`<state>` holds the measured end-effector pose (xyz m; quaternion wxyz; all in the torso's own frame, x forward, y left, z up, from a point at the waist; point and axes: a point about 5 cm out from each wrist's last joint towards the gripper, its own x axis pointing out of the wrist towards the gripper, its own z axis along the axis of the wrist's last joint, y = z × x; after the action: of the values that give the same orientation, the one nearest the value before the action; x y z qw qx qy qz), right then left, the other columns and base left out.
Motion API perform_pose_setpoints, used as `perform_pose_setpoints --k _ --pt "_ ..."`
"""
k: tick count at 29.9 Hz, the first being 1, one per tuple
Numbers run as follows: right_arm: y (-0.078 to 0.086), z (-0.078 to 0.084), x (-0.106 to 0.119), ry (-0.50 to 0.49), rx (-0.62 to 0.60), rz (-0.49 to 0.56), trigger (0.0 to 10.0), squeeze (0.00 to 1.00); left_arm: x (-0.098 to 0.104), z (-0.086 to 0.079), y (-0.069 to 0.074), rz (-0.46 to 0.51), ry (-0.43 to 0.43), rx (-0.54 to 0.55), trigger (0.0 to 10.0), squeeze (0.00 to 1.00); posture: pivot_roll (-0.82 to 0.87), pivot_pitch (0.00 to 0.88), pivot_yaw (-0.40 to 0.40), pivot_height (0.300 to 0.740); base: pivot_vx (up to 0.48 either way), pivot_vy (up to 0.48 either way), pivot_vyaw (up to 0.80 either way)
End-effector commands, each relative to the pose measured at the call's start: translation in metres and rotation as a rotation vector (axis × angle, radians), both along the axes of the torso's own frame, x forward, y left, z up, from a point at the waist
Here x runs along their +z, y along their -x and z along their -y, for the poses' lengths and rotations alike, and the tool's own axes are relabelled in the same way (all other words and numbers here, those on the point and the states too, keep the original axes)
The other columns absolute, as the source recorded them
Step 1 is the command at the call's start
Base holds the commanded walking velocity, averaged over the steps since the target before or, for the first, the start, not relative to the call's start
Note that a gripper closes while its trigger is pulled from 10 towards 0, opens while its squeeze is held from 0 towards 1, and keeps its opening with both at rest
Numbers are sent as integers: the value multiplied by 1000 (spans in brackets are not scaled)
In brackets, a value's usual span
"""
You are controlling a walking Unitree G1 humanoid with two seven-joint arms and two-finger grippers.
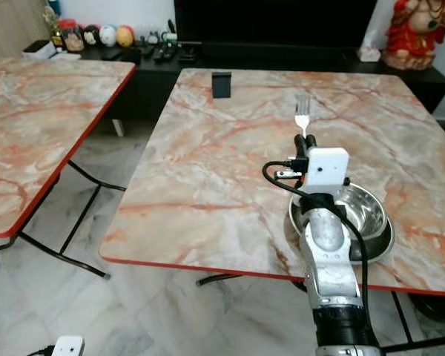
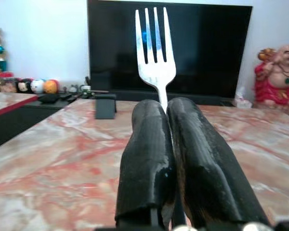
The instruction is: Setting the table
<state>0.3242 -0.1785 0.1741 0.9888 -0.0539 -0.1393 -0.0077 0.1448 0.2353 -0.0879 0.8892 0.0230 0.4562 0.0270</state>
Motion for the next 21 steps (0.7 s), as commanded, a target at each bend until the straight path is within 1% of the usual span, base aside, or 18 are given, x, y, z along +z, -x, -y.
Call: perform_pose_setpoints --k 1,6,11,13,17,18,20,21 --pt "-2 -2 5 -4 4 18 10000 0 -2 6 1 -16 5 -7 10000 0 -77 0 -9 740 0 0 0" --pt "-2 -1 5 -2 2 16 10000 0 -2 14 -6 -9 1 -28 10000 0 -75 0 -10 740 0 0 0" --pt "-2 -1 4 0 -1 11 10000 0 -2 15 -6 -12 -1 -28 10000 0 -75 0 -11 740 0 0 0" --pt "-2 0 4 2 -4 8 10000 0 -3 10 -1 -20 -6 -23 10000 0 -75 0 -10 740 0 0 0" --pt "-2 0 3 2 -6 6 10000 0 -3 1 5 -28 -14 -14 10000 0 -75 0 -10 740 0 -241 0" --pt "-2 0 3 2 -8 5 10000 0 -3 -4 10 -34 -18 -10 10000 0 -76 0 -8 740 0 -240 0" --pt "-2 0 3 3 -10 3 10000 0 -4 -8 18 -43 -20 -8 10000 0 -77 0 -9 740 0 -244 0" --pt "-2 0 3 3 -10 3 10000 0 -4 -8 18 -44 -21 -8 10000 0 -76 0 -9 740 0 -247 0"
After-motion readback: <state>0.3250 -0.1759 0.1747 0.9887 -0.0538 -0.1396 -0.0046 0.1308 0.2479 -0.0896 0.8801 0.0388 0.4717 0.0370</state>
